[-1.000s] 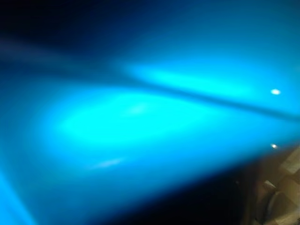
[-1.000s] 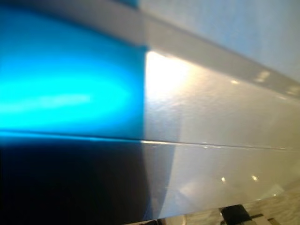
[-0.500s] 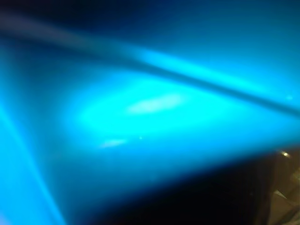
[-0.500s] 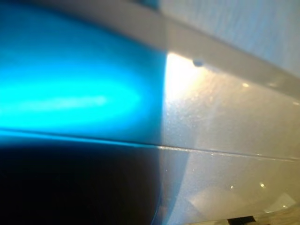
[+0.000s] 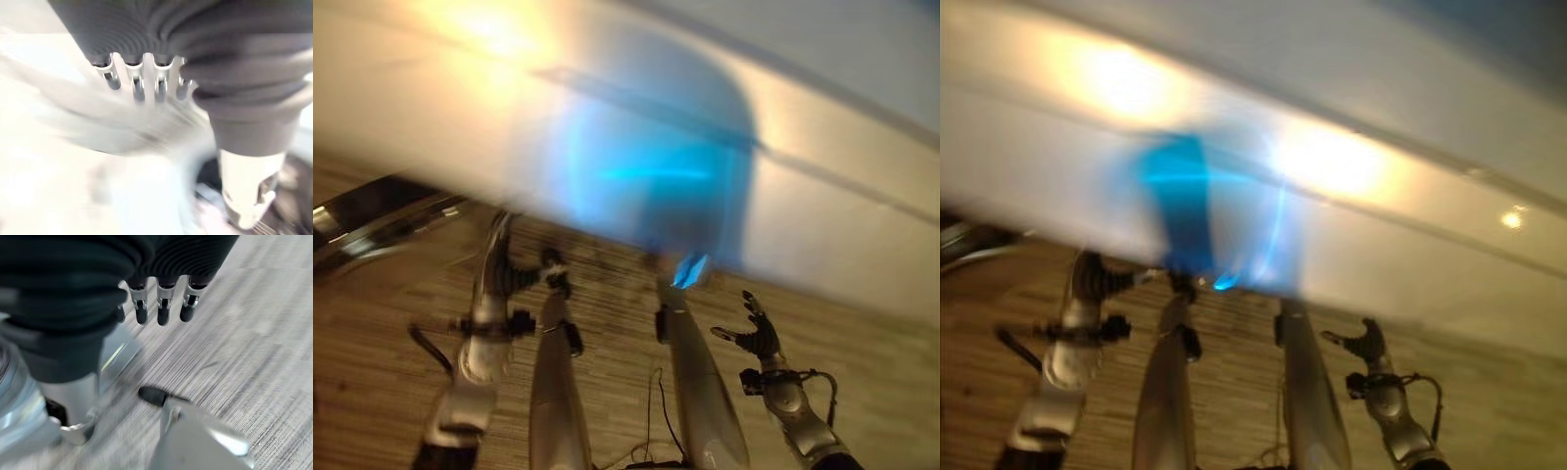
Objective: Grab the laundry basket,head to the washer,open it,put in the laundry and shut it.
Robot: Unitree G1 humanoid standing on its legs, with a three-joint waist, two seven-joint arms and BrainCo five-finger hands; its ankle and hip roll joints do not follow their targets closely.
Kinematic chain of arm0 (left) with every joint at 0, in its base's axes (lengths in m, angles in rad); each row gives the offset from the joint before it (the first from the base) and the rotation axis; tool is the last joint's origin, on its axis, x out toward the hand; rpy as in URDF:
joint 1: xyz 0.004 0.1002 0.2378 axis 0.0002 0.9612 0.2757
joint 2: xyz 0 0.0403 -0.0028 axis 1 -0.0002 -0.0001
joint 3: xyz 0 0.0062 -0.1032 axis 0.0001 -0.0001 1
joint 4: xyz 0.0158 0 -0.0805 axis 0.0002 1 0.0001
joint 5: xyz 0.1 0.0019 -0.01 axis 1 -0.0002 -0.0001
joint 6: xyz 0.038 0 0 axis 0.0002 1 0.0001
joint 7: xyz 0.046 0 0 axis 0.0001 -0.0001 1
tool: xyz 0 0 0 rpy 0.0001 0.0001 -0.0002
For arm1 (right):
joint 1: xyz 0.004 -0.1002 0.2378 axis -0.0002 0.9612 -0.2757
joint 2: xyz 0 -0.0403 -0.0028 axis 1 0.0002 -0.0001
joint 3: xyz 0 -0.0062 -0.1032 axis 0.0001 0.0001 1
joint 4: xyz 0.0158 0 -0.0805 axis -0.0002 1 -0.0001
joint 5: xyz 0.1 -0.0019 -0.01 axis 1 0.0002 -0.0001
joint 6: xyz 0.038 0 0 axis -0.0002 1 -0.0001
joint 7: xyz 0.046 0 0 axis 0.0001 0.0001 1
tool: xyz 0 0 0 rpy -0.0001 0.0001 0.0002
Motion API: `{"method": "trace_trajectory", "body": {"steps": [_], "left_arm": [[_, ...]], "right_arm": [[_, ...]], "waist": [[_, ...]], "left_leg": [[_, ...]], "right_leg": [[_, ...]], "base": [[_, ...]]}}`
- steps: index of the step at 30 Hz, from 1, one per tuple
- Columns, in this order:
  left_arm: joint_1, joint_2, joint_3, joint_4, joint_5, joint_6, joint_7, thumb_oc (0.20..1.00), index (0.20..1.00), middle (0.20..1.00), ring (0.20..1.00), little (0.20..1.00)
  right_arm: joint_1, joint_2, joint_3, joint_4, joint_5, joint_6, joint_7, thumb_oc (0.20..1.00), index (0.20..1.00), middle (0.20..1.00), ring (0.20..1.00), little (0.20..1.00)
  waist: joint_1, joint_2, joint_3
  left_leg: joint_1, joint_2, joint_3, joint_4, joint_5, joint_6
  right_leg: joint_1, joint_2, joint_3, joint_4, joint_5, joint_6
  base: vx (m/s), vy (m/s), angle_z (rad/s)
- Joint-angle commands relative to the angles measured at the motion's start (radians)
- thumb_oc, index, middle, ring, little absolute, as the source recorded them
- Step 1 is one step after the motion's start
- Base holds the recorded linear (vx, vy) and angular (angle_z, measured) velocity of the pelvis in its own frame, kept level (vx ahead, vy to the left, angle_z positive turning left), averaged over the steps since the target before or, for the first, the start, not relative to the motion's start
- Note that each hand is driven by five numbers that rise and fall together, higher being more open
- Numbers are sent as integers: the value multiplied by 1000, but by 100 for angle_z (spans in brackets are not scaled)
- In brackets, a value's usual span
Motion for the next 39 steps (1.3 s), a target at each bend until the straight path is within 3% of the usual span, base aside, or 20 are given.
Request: {"method": "trace_trajectory", "body": {"steps": [1,2,3,4,5,6,8,9,11,12,13,14,15,17,18,20,23,29,33,39], "left_arm": [[-434,302,-192,109,12,-54,15,1000,1000,1000,1000,1000],[-433,302,-190,108,12,-54,15,1000,1000,1000,1000,1000],[-381,301,-205,122,18,-58,3,1000,1000,1000,1000,1000],[-381,301,-205,122,19,-59,4,1000,1000,1000,1000,1000],[-366,305,-211,127,20,-59,-3,1000,1000,1000,1000,1000],[-347,301,-213,143,21,-59,-9,1000,1000,1000,1000,1000],[-340,294,-248,184,25,-59,-22,1000,1000,1000,1000,1000],[-343,292,-250,187,26,-61,-20,1000,1000,1000,1000,1000],[-380,252,-299,259,34,-62,-27,1000,1000,1000,1000,1000],[-377,247,-302,268,30,-62,-32,1000,1000,1000,1000,1000],[-357,232,-304,298,18,-64,-45,1000,1000,1000,1000,1000],[-357,232,-304,298,18,-64,-45,1000,1000,1000,1000,1000],[-350,236,-316,317,13,-62,-58,1000,1000,1000,1000,1000],[-342,227,-326,342,9,-58,-74,1000,1000,1000,1000,1000],[-324,219,-335,359,7,-58,-98,1000,1000,1000,1000,1000],[-297,215,-335,368,1,-56,-125,1000,1000,1000,1000,1000],[-257,210,-321,357,-17,-52,-157,1000,1000,1000,1000,1000],[-199,190,-291,346,-43,-44,-185,1000,1000,1000,1000,1000],[-153,172,-259,336,-66,-46,-191,1000,1000,1000,1000,1000],[-141,137,-142,329,-140,-28,-135,1000,1000,1000,1000,1000]], "right_arm": [[-80,17,-9,37,-48,28,-31,1000,1000,1000,1000,1000],[-81,18,-7,38,-48,28,-32,1000,1000,1000,1000,1000],[-108,16,-4,63,-60,38,-37,1000,1000,1000,1000,1000],[-109,16,-4,64,-60,37,-37,1000,1000,1000,1000,1000],[-116,15,-4,72,-61,43,-34,1000,1000,1000,1000,1000],[-126,13,-7,86,-62,46,-35,1000,1000,1000,1000,1000],[-136,12,-3,142,-73,64,-28,1000,1000,1000,1000,1000],[-138,12,-4,145,-73,62,-28,1000,1000,1000,1000,1000],[-156,46,-3,311,-72,82,-21,1000,1000,1000,1000,1000],[-151,60,-2,346,-64,86,-8,1000,1000,1000,1000,1000],[-144,77,10,400,-59,86,20,1000,1000,1000,1000,1000],[-145,77,10,400,-59,86,20,1000,1000,1000,1000,1000],[-136,86,33,435,-71,89,40,1000,1000,1000,1000,1000],[-126,94,50,475,-88,86,57,1000,1000,1000,1000,1000],[-112,104,63,511,-107,82,82,1000,1000,1000,1000,1000],[-99,118,73,540,-124,81,101,1000,1000,1000,1000,1000],[-87,132,79,566,-134,81,118,1000,1000,1000,1000,1000],[-87,157,116,587,-158,86,144,1000,1000,1000,1000,1000],[-71,166,143,577,-169,82,169,1000,1000,1000,1000,1000],[-2,155,125,548,-145,84,181,1000,1000,1000,1000,1000]], "waist": [[-93,-58,28],[-93,-60,33],[-76,-58,33],[-82,-68,43],[-73,-65,43],[-75,-78,55],[-63,-70,53],[-62,-72,61],[-59,-60,41],[-55,-52,19],[-50,-36,-2],[-50,-36,-1],[-33,-9,-26],[-20,3,-48],[1,9,-86],[18,5,-130],[50,-16,-203],[102,-59,-308],[120,-79,-326],[119,-85,-312]], "left_leg": [[95,20,0,103,-176,42],[101,20,2,103,-178,42],[145,26,7,123,-225,51],[136,19,17,130,-201,56],[171,26,13,134,-238,58],[186,14,28,154,-225,67],[278,-9,38,187,-292,89],[289,-11,41,185,-293,90],[414,-92,66,164,-288,127],[448,-105,70,148,-289,135],[535,-112,92,80,-262,152],[537,-112,92,78,-261,152],[594,-100,99,38,-262,158],[661,-97,105,-23,-233,169],[724,-96,129,-81,-211,178],[764,-102,154,-117,-194,181],[789,-111,184,-148,-175,182],[798,-122,225,-183,-141,173],[778,-93,241,-172,-100,141],[731,-37,214,-209,35,85]], "right_leg": [[78,-18,-31,-14,-28,65],[85,-18,-30,-17,-27,65],[131,-21,-33,-26,-28,84],[126,-30,-32,-28,-8,78],[157,-27,-32,-33,-21,90],[176,-45,-32,-37,5,90],[257,-75,-33,-46,12,113],[267,-76,-31,-49,13,114],[365,-150,-51,-73,61,119],[382,-160,-62,-68,67,119],[407,-181,-121,-12,75,116],[408,-182,-121,-12,75,116],[454,-173,-175,63,-3,108],[508,-165,-209,189,-73,90],[573,-151,-243,302,-141,80],[648,-145,-296,347,-173,75],[755,-137,-341,332,-176,73],[912,-101,-330,202,-192,70],[982,-57,-333,65,-286,35],[1009,23,-341,-2,-366,-20]], "base": [[-177,189,27],[-23,247,8],[-57,121,-6],[-12,197,-25],[-166,121,-47],[-50,233,-49],[-104,285,-25],[-212,316,-4],[-135,410,-9],[-27,497,-3],[-21,287,-8],[10,384,-31],[21,256,-50],[-8,312,-57],[25,246,-57],[41,133,-57],[14,9,-38],[-84,-81,-20],[-150,-167,-30],[-173,-167,8]]}}
